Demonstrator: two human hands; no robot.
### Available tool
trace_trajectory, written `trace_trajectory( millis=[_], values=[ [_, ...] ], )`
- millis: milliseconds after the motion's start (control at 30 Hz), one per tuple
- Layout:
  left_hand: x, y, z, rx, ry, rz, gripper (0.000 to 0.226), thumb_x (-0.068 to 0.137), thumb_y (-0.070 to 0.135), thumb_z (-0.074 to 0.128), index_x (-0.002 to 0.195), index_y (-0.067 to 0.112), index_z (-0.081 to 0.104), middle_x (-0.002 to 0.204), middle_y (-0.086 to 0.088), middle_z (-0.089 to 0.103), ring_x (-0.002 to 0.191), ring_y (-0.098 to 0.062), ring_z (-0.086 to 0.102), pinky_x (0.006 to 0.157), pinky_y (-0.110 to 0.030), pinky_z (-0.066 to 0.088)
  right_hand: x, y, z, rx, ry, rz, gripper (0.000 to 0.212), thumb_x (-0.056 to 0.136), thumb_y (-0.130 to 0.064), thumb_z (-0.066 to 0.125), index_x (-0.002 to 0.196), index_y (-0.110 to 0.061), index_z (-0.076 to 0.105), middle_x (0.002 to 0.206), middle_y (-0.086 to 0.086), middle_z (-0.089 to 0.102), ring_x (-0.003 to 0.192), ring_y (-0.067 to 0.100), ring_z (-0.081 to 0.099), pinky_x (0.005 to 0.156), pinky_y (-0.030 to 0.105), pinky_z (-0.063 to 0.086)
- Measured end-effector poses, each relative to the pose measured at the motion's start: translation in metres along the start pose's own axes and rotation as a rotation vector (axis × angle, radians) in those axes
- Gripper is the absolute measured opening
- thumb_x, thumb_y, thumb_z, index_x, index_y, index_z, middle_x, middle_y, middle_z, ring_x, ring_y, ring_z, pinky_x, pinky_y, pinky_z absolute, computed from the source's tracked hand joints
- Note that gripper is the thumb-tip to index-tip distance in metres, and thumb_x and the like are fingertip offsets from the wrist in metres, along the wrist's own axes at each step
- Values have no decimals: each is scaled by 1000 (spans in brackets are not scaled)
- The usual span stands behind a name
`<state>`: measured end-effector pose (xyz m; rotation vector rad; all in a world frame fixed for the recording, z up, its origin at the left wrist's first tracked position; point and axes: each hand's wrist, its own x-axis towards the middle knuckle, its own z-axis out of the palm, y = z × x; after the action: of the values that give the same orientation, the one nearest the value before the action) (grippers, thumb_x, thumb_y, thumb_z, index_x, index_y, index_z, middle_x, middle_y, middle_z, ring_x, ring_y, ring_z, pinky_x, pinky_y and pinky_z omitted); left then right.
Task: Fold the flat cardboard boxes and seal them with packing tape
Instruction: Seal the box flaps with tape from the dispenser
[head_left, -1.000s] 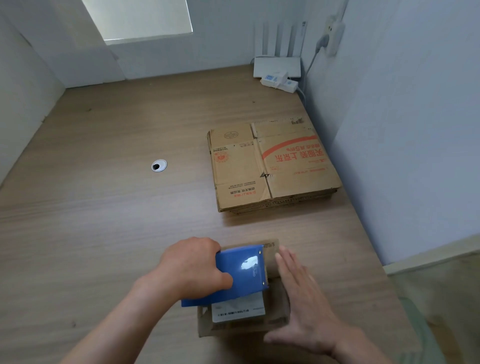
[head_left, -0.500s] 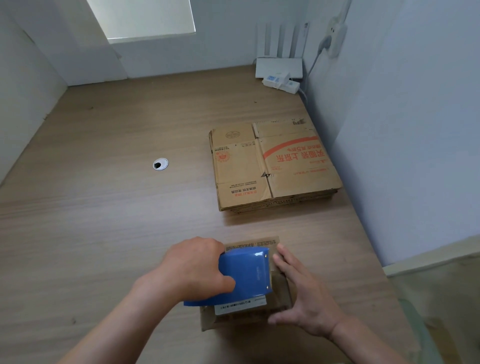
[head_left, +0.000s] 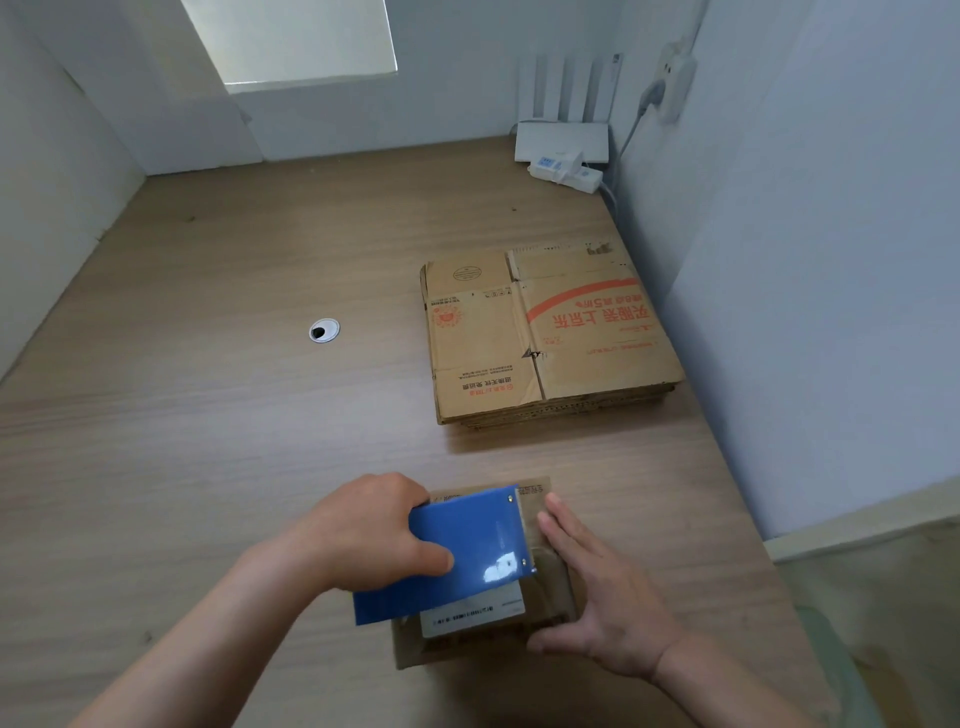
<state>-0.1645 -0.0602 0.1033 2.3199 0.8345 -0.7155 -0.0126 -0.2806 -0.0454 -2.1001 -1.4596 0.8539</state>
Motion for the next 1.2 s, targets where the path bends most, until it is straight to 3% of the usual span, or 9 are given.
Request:
trace_trajectory(
  millis=[100,267,500,633,933,1033,1200],
  values=[
    [4,0,-3,-46,-22,-13,23,81,44,71,84,24,62,82,6,63,73,-9,59,58,-22,41,-2,0,1,-24,4,-1,122,59,-86,64,152,-46,-4,158,-35,-21,146,-13,-1,120,21,16],
    [6,2,-6,-50,-37,-22,23,80,44,72,85,22,64,85,4,65,75,-10,61,59,-22,42,-1,2,4,-5,81,-30,76,86,-64,44,152,-48,10,159,-36,-12,147,-12,6,120,34,25],
    [-1,4,-1,-90,-63,-28,19,82,44,71,84,26,62,84,9,65,75,-7,61,59,-19,40,5,2,27,245,305,4,60,87,-49,59,144,-41,42,156,-37,20,146,-6,22,120,31,27],
    [-6,2,9,-115,-76,-31,22,82,46,71,90,27,62,91,9,66,81,-8,64,64,-20,46,6,2,26,275,299,-10,58,86,-55,54,141,-46,41,153,-44,12,145,-9,23,120,23,24],
    [-10,-13,12,-120,-69,-113,27,82,47,70,95,25,63,94,6,66,85,-10,64,65,-21,46,5,9,29,169,273,-74,60,95,-52,42,151,-35,31,159,-37,3,148,-6,17,117,11,14],
    [-6,-13,13,-136,-62,-110,28,81,46,71,97,24,64,95,6,66,86,-10,64,66,-23,48,4,7,28,200,262,-58,55,99,-52,33,152,-36,30,158,-37,3,149,-5,15,117,9,13],
    [-3,-11,13,-135,-82,-93,28,83,44,70,101,24,64,99,6,66,86,-11,64,64,-21,45,3,9,31,276,277,-69,54,99,-44,35,152,-32,34,161,-31,11,150,2,18,120,15,16]
  ],
)
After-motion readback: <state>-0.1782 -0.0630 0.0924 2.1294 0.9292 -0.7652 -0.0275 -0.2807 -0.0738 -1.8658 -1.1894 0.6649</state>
